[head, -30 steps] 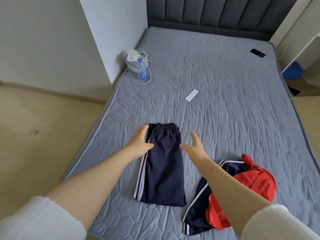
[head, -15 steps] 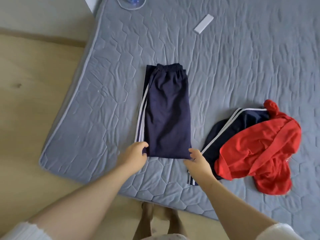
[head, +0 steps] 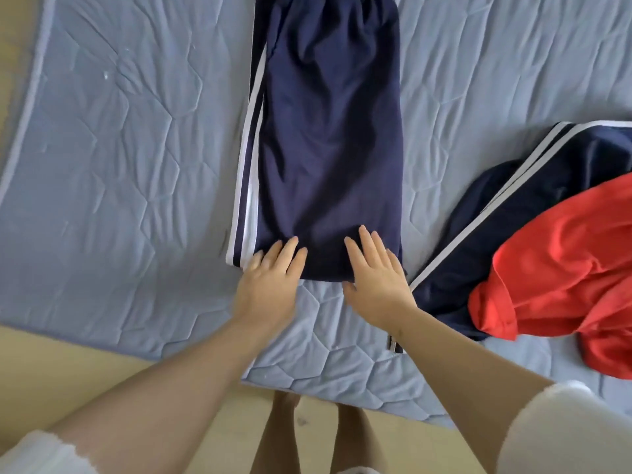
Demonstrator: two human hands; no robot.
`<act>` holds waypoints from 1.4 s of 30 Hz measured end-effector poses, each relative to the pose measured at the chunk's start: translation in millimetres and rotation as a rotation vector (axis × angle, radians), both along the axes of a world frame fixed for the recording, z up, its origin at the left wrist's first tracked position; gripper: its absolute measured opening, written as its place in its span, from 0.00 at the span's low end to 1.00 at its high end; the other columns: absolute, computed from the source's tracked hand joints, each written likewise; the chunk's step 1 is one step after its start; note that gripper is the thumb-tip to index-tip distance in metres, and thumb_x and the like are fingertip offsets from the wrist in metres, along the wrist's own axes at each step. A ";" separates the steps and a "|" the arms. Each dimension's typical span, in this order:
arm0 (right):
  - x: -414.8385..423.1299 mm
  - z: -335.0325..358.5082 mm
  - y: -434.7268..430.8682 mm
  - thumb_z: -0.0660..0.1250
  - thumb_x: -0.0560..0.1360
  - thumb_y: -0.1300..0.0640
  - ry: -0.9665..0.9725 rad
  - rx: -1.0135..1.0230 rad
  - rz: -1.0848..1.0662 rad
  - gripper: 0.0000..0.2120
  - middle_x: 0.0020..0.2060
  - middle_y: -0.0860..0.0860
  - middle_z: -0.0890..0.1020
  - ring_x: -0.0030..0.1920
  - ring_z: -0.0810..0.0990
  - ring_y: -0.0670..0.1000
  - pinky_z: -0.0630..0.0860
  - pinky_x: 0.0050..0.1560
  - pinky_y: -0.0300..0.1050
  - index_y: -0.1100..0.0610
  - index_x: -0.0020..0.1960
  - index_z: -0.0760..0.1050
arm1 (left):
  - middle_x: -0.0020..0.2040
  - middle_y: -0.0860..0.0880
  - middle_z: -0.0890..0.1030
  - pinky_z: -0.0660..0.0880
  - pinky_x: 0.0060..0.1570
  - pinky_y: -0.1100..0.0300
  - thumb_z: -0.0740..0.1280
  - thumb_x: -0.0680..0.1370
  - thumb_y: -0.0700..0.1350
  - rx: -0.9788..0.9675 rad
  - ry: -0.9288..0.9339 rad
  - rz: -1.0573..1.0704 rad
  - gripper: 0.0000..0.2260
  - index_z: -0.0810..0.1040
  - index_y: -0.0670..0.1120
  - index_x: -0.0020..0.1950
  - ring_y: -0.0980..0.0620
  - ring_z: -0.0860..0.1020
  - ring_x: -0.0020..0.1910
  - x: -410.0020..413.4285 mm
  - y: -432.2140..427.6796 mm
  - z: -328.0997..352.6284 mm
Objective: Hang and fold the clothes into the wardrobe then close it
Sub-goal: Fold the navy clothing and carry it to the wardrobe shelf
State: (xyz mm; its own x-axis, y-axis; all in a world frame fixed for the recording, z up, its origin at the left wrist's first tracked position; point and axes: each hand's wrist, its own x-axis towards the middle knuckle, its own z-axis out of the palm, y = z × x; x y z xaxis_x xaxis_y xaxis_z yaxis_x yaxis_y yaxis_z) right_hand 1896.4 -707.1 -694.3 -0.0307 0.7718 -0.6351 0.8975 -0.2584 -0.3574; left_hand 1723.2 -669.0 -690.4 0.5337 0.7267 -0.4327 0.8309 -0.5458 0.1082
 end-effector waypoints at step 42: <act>-18.2 117.0 -125.5 0.56 0.74 0.62 0.178 -0.494 -0.045 0.21 0.61 0.49 0.76 0.61 0.73 0.53 0.70 0.55 0.42 0.49 0.65 0.71 | 0.30 0.48 0.71 0.65 0.25 0.66 0.57 0.72 0.37 -0.898 0.319 0.113 0.07 0.71 0.46 0.38 0.46 0.71 0.28 -41.0 -60.6 136.3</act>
State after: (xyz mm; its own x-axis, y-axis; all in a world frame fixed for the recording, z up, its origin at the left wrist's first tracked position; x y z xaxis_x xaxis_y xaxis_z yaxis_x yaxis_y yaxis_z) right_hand 1878.2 -832.6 -577.3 -0.1445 0.3848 -0.9116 0.8182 -0.4717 -0.3287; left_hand 1682.3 -729.6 -554.1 0.2415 0.0931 -0.9659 0.9363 -0.2840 0.2067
